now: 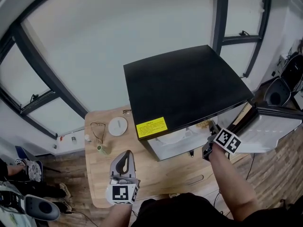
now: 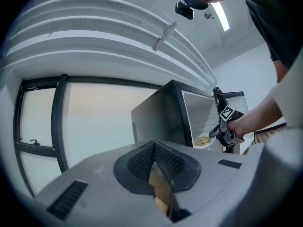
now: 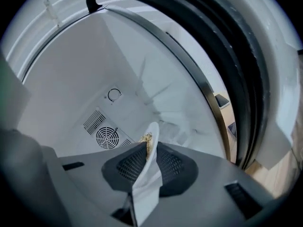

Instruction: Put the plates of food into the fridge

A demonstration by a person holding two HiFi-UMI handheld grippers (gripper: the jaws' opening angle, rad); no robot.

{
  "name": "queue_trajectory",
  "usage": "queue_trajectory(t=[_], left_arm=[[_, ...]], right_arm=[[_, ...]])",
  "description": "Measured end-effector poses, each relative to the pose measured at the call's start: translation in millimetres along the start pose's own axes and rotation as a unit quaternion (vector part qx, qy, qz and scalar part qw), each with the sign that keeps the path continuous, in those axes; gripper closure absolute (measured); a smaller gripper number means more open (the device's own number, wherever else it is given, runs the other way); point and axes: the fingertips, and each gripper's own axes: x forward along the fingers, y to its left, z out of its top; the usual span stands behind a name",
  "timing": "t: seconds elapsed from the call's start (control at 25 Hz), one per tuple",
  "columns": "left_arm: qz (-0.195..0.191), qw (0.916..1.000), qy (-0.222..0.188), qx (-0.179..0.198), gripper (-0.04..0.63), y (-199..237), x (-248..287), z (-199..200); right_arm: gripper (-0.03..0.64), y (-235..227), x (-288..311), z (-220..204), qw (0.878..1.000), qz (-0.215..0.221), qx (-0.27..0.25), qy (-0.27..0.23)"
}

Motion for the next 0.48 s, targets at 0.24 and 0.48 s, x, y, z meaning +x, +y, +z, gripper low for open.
queue_trajectory(t=[0.24,0.48], left_arm=[[0.009,0.9999,0.004,0.001,0.592,9,-7,-2],[0.016,0.9998,0.011,0.000,0.592,13,-15,-9]], right_arm=[[0.531,-5,16,-1,0.995,-0.045,-0.088,0.029],[0.462,-17,15,4,0.969,-0.119,-0.214,0.032]])
